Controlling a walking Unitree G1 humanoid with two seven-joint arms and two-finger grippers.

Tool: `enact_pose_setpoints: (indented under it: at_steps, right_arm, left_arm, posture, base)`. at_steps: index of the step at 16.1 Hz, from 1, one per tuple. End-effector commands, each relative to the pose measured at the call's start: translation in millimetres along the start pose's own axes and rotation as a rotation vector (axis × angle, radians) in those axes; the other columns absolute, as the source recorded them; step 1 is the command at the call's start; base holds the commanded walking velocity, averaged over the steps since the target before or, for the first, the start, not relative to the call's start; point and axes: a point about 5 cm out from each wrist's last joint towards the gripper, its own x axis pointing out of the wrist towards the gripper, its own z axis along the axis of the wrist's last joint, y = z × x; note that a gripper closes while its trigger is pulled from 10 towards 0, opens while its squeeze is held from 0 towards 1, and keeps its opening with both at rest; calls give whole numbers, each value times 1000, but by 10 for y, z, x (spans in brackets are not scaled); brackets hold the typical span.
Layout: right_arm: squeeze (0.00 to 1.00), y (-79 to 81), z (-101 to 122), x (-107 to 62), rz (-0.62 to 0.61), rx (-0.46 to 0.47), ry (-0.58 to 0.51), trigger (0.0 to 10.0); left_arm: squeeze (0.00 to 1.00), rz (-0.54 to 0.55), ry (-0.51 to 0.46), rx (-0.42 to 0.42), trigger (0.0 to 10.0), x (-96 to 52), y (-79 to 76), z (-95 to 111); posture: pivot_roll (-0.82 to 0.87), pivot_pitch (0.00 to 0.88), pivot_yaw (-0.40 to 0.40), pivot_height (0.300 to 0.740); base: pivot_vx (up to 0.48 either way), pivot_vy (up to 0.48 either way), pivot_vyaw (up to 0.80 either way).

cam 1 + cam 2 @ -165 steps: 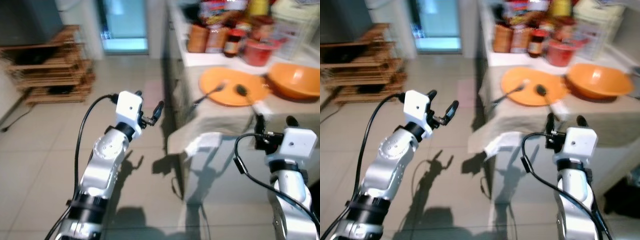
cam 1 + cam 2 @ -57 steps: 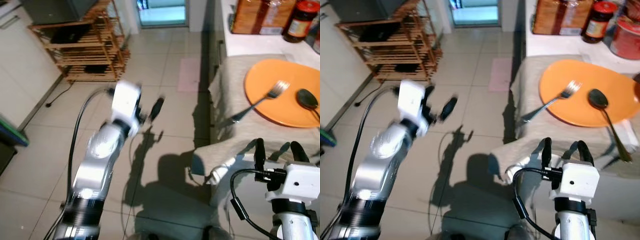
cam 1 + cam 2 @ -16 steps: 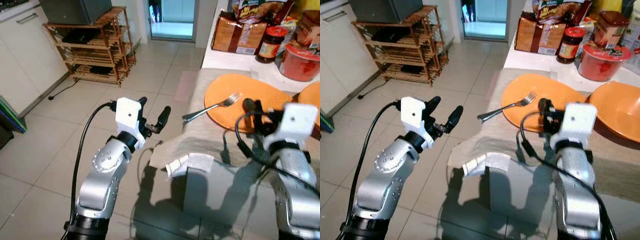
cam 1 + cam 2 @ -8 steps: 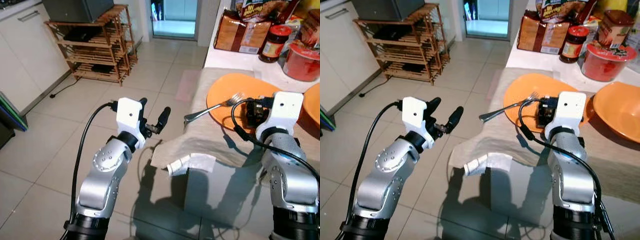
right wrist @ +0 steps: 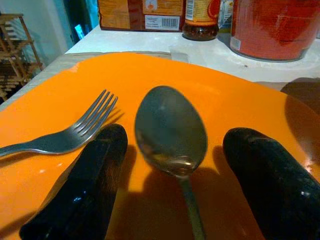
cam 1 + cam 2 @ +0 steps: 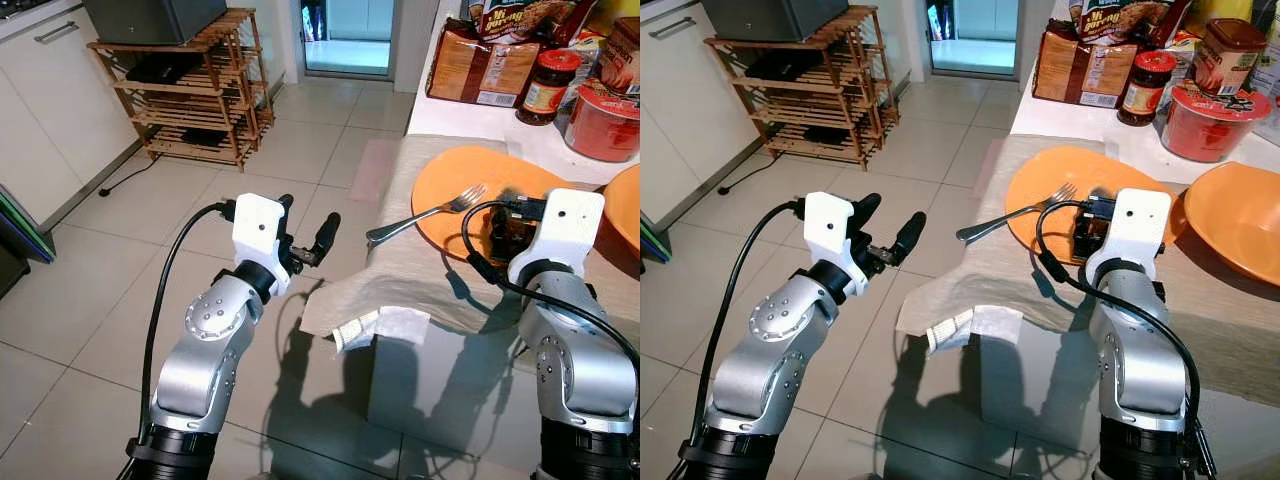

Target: Setting the table

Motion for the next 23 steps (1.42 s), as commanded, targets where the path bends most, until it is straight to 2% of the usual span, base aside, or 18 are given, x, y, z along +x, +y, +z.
enact_pose_setpoints:
  at_steps: [1, 4, 8, 9, 10, 23]
  right_arm:
    - [0, 6, -48, -5, -3, 6, 33, 10000]
    - [0, -5, 31, 2, -4, 0, 43, 10000]
    - [0, 7, 10, -2, -3, -6, 58, 10000]
    - [0, 11, -9, -5, -5, -3, 69, 3216]
    - [0, 13, -28, -9, -6, 2, 80, 0]
    - [0, 3, -58, -38, -27, 18, 95, 0]
  left_arm:
    - [0, 3, 5, 13, 10000, 21, 13, 14]
    - [0, 5, 7, 28, 10000, 18, 19, 28]
    - [0, 4, 12, 36, 10000, 22, 25, 35]
    - [0, 3, 15, 37, 10000, 22, 25, 34]
    - [0, 2, 18, 38, 10000, 22, 23, 33]
    - [0, 3, 87, 26, 10000, 70, 28, 4]
  posture:
    - [-63, 39, 85, 740]
    - [-55, 24, 82, 740]
    - [-52, 19, 82, 740]
    - [-52, 19, 83, 740]
    - [-51, 19, 83, 740]
    - [-52, 31, 84, 740]
  base:
    - [0, 0, 0]
    - [0, 0, 0]
    - [0, 0, 0]
    - [0, 0, 0]
    - [0, 0, 0]
    - [0, 0, 0]
